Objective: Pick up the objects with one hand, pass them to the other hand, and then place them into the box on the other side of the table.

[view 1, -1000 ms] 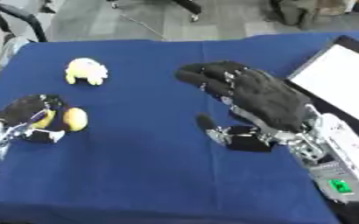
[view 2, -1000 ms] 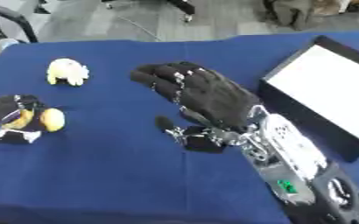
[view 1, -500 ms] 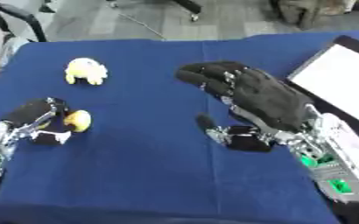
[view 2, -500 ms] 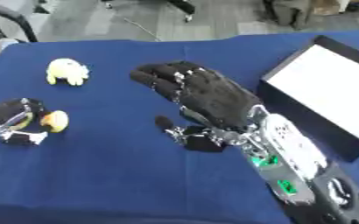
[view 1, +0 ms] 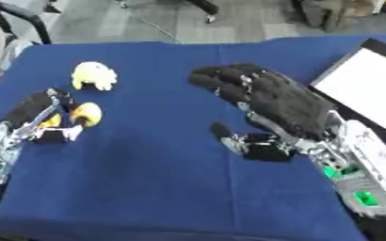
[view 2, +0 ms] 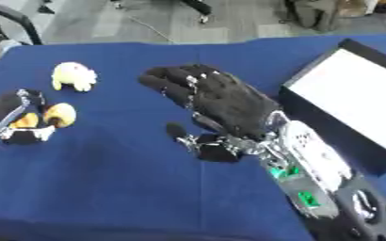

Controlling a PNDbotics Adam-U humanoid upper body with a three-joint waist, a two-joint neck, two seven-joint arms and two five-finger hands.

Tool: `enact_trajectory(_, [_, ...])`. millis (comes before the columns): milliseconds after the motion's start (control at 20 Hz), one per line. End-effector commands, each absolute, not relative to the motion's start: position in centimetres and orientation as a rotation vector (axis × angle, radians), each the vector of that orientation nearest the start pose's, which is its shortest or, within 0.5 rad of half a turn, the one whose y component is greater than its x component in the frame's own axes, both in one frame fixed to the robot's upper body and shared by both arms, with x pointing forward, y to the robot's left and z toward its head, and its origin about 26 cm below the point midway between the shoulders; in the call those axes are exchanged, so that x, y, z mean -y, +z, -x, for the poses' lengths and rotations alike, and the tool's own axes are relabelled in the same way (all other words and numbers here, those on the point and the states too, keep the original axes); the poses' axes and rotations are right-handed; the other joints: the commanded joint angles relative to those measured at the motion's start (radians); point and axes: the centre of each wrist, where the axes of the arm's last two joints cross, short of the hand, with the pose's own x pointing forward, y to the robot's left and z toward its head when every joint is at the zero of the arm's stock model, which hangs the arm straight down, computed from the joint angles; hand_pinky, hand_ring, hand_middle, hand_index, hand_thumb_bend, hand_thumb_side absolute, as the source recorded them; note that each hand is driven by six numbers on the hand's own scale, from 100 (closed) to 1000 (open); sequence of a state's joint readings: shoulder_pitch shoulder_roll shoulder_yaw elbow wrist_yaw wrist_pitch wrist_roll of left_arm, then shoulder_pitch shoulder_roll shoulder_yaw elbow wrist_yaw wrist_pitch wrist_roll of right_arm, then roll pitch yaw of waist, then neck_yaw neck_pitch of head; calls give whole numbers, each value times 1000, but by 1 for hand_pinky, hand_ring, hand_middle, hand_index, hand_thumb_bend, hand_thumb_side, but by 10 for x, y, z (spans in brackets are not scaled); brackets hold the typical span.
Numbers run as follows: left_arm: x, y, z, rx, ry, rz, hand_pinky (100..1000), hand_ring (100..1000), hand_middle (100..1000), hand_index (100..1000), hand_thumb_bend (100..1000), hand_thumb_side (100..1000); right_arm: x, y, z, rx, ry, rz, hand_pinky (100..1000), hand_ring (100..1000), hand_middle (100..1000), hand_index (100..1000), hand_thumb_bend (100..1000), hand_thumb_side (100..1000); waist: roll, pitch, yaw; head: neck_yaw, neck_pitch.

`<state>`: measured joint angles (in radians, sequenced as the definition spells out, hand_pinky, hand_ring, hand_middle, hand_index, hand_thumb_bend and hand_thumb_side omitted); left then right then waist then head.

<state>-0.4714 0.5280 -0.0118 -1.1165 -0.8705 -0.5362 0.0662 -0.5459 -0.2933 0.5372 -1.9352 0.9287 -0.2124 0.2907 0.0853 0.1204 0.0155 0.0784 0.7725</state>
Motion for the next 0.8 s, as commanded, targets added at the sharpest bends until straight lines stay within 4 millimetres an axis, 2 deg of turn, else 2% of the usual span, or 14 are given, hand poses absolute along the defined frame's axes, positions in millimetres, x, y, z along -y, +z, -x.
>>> enact_trajectory(50, [-381, 115, -389, 1845, -1352, -939, 726, 503, 507, 358, 100, 245, 109, 208, -289, -2544, -1963, -711, 864, 880, 916, 1000, 100, 100, 1, -11, 4, 1, -2])
enact_trajectory(400, [-343, 148, -382, 2049, -1377, -744, 728, 491, 500, 354, 100, 251, 109, 212, -290, -2541, -1931, -740, 860, 873, 911, 1000, 100, 100, 3, -11, 4, -4, -2])
enact_trajectory(800, [-289, 166, -373, 2208, -1435, -419, 731, 477, 490, 350, 100, 264, 100, 211, -292, -2622, -1861, -689, 854, 872, 882, 1000, 100, 100, 9, -11, 4, -11, -2])
